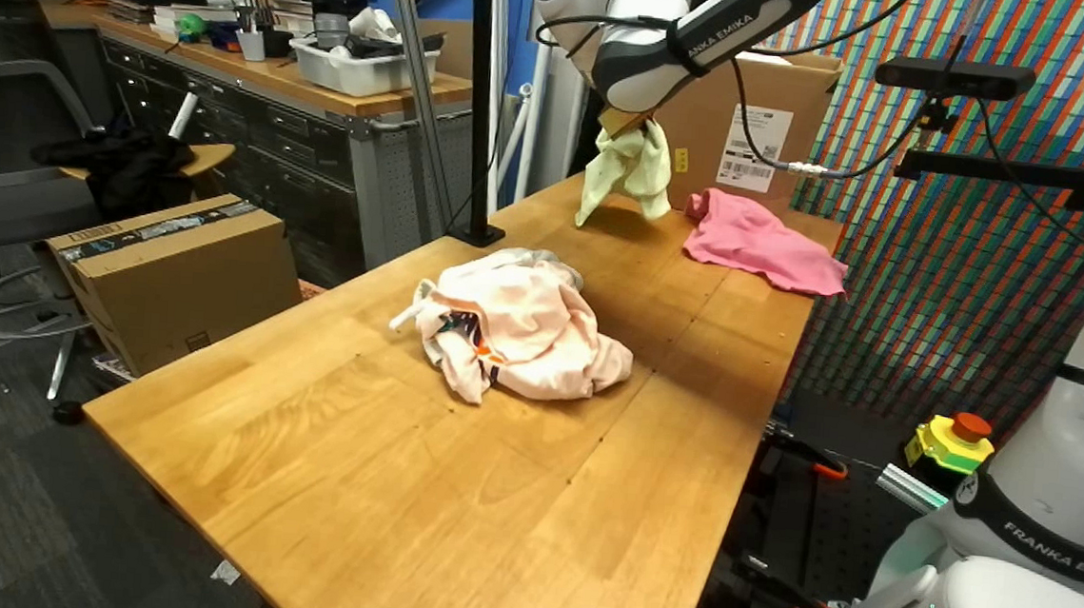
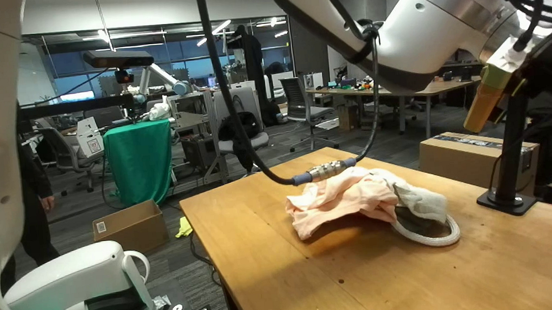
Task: Spread out the clothes and the objects on the table
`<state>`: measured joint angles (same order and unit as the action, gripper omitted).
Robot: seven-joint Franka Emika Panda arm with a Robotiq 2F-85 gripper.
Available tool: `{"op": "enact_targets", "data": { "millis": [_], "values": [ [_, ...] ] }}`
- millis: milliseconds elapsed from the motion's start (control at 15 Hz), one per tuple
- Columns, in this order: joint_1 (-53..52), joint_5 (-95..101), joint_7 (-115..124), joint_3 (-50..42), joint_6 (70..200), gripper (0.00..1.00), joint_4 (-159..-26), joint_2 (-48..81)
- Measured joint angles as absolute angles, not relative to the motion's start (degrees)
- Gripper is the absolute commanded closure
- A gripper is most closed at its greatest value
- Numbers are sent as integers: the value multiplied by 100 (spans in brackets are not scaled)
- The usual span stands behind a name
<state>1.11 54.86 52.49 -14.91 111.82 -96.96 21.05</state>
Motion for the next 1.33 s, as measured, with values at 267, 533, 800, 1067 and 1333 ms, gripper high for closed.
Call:
{"op": "enact_targets", "data": {
  "millis": [267, 533, 800, 1067, 1333],
  "values": [
    [172, 5486, 5771, -1423, 11176, 95, -9547, 2247],
    [299, 5474, 5962, -1273, 11587, 95, -9485, 2355],
    [407, 5417, 5993, -1192, 11984, 71, -9484, 2429],
    [470, 5260, 5787, -1148, 12110, 45, -9496, 2470],
    [470, 5219, 5393, -1107, 12087, 16, -9523, 2474]
  ]
}}
